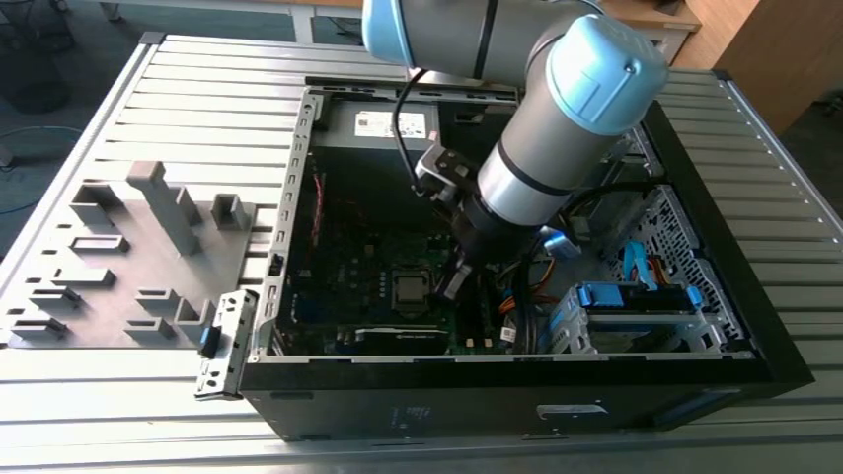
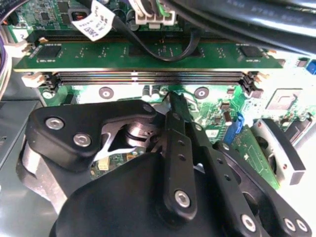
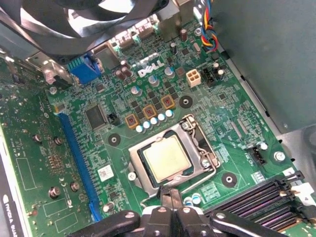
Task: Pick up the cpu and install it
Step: 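Install the first cpu locking lever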
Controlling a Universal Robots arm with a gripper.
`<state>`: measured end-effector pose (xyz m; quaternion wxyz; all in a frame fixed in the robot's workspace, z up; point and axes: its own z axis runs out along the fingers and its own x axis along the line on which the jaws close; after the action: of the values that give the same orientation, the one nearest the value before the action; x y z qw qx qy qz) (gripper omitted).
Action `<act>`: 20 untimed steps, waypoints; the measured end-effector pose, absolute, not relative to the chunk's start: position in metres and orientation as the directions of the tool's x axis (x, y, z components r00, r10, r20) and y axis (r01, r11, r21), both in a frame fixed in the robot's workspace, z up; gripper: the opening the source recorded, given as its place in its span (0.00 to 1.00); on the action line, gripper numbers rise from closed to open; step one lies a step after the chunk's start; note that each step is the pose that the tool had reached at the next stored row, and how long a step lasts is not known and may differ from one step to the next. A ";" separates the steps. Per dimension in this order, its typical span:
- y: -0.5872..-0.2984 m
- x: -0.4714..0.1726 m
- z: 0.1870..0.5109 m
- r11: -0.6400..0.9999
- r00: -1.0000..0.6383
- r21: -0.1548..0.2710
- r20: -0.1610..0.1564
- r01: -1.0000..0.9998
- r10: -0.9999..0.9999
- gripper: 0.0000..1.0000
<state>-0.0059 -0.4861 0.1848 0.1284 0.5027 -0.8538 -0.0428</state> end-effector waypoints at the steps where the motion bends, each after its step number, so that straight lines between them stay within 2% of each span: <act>1: -0.487 -0.006 0.185 0.489 -0.460 0.202 0.176 -0.848 -0.870 0.11; 20: -0.489 -0.003 0.182 0.430 -0.400 0.202 0.176 -0.880 -0.900 0.11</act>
<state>-0.0031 -0.4886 0.1825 0.1298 0.5323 -0.8357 -0.0384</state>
